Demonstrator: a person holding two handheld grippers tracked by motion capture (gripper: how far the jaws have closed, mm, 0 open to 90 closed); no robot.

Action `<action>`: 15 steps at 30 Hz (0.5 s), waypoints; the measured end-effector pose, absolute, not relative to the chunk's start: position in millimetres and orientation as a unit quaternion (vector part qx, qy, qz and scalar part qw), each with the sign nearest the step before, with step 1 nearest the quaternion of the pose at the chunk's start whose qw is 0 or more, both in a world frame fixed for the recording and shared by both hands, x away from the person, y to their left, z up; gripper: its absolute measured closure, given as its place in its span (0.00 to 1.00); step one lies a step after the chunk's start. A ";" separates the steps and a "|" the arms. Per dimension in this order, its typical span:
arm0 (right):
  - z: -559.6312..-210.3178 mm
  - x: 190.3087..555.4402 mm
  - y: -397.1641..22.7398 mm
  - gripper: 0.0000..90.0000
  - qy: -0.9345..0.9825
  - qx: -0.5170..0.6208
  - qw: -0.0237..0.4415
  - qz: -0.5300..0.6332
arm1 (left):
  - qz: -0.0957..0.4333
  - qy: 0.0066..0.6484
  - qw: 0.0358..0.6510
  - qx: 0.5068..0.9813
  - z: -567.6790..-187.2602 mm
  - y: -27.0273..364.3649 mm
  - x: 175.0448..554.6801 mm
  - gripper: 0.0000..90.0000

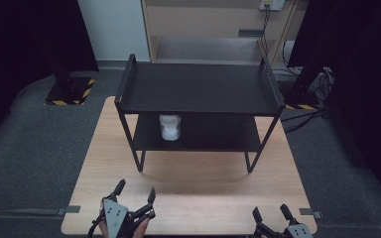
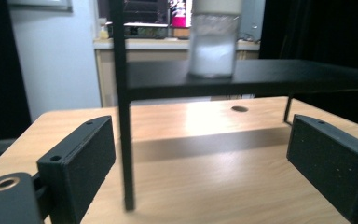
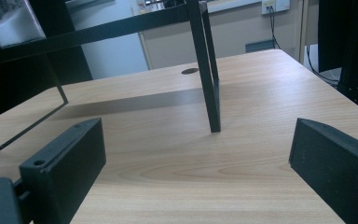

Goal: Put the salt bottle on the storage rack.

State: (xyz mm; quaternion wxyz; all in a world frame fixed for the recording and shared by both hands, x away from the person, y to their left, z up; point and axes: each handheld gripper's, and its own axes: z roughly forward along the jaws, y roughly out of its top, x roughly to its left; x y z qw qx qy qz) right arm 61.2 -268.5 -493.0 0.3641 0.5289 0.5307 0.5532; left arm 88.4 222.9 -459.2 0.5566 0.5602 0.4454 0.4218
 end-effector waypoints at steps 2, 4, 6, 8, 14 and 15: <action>-493.3 61.0 -268.1 0.04 0.530 0.529 0.367 0.553 | 0.419 0.449 0.558 0.558 -462.6 228.9 86.7 0.07; -493.4 60.9 -267.8 0.04 0.528 0.527 0.368 0.555 | 0.424 0.443 0.551 0.566 -466.5 237.2 83.9 0.07; -492.8 60.6 -267.8 0.04 0.527 0.526 0.369 0.556 | 0.426 0.441 0.548 0.569 -469.0 243.1 81.9 0.07; -492.7 59.7 -267.7 0.04 0.525 0.525 0.372 0.557 | 0.428 0.442 0.547 0.567 -470.4 245.5 80.8 0.07; -493.5 59.2 -266.6 0.04 0.522 0.525 0.375 0.558 | 0.438 0.450 0.545 0.555 -476.7 255.1 77.7 0.07; -493.9 60.0 -266.0 0.04 0.523 0.526 0.374 0.557 | 0.435 0.455 0.545 0.554 -478.2 257.6 79.0 0.07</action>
